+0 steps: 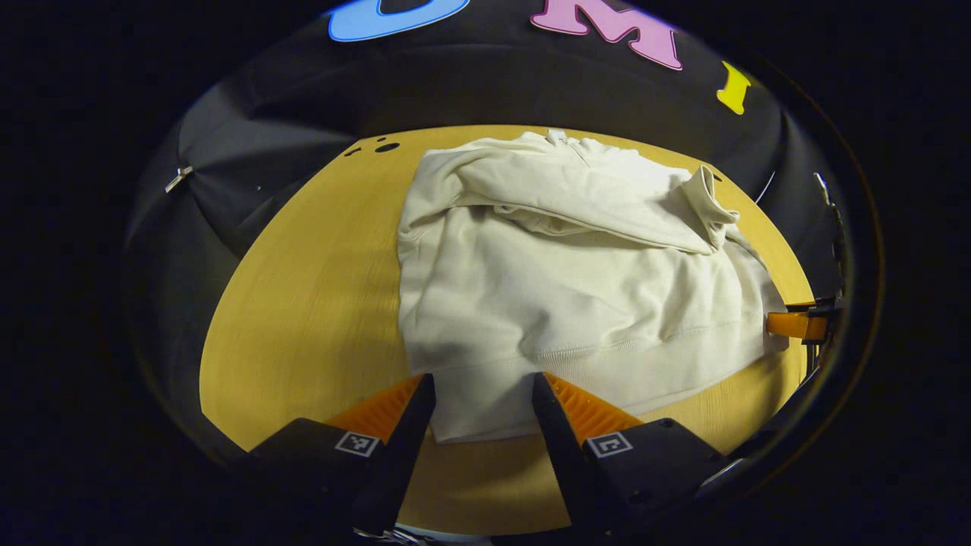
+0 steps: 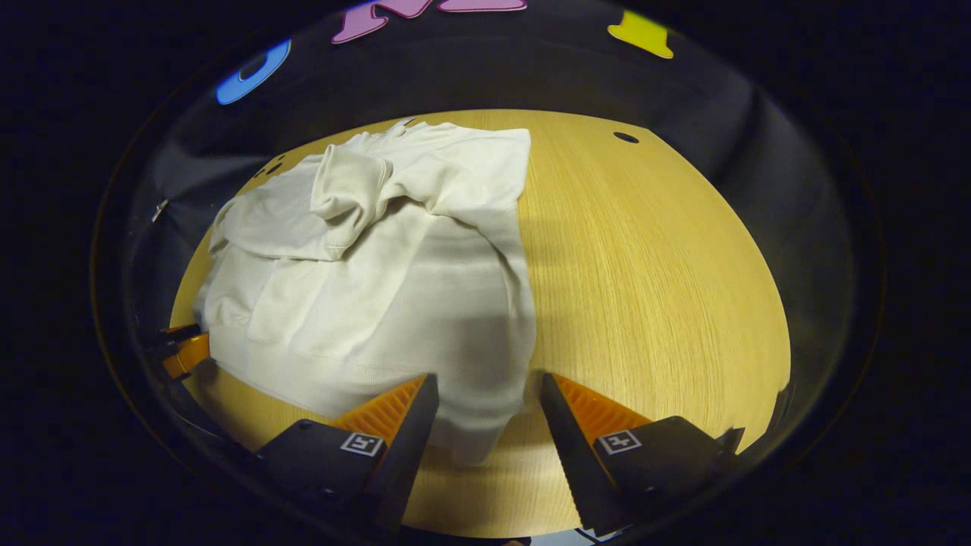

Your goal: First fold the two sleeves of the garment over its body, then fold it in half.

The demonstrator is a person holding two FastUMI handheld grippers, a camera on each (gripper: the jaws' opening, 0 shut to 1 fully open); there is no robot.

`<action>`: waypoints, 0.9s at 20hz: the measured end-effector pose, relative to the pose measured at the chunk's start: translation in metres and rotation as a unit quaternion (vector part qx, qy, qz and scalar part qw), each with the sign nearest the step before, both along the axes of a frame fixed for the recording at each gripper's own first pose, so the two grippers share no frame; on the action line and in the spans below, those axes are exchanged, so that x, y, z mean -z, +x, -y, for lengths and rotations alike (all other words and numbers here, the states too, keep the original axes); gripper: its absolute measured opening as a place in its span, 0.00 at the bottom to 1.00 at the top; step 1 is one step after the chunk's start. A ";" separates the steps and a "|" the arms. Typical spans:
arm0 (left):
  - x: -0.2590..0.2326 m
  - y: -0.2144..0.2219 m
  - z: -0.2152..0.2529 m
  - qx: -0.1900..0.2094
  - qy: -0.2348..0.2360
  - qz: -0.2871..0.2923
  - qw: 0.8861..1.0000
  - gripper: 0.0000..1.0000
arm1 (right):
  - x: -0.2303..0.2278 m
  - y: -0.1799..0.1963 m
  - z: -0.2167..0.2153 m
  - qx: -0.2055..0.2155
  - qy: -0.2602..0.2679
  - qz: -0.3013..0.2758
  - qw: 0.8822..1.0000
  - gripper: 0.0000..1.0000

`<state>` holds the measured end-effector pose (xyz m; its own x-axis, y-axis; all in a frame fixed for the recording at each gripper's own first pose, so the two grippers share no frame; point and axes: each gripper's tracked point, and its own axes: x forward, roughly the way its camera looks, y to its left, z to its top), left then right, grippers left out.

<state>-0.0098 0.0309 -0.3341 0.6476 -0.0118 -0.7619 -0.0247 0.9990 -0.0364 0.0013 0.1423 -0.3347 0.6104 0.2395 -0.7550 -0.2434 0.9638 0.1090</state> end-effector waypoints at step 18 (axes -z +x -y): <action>-0.045 -0.001 0.007 0.089 -0.093 -0.102 0.986 0.06 | -0.042 -0.016 -0.027 -0.162 0.067 -0.062 0.983 0.06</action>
